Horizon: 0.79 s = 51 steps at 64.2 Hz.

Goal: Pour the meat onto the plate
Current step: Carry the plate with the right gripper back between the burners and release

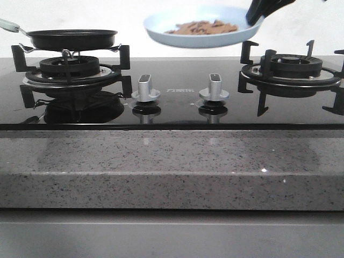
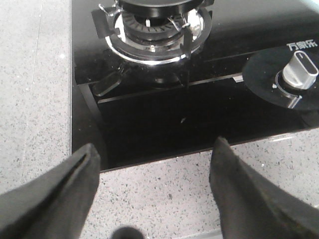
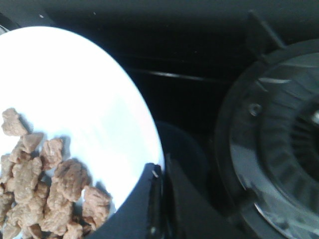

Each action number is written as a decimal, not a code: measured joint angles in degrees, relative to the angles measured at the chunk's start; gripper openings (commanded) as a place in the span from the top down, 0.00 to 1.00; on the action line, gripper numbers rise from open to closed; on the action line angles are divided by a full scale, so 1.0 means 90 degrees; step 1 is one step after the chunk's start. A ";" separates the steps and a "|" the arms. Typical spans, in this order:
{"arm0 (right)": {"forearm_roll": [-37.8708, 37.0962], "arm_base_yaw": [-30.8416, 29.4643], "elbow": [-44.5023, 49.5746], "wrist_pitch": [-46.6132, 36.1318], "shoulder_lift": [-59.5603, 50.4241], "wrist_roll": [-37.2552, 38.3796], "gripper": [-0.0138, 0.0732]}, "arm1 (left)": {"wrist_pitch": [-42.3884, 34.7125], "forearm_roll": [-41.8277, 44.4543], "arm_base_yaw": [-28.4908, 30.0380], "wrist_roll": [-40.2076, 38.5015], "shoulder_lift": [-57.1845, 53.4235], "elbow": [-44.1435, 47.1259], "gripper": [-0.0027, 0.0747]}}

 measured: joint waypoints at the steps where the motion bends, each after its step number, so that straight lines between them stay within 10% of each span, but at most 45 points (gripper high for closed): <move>1: 0.0017 0.0000 -0.0112 0.0028 0.0081 0.0000 0.92 | 0.0000 0.0000 0.0000 0.0000 0.0000 0.0000 0.37; 27: 0.0368 0.0000 -0.1250 0.0351 0.1726 0.0000 0.89 | -0.0014 -0.0083 0.0000 0.0000 0.0000 0.0000 0.37; 51: 0.0479 0.0000 -0.1306 0.0373 0.1928 0.0000 0.38 | -0.0025 -0.0131 0.0000 0.0000 0.0000 0.0000 0.37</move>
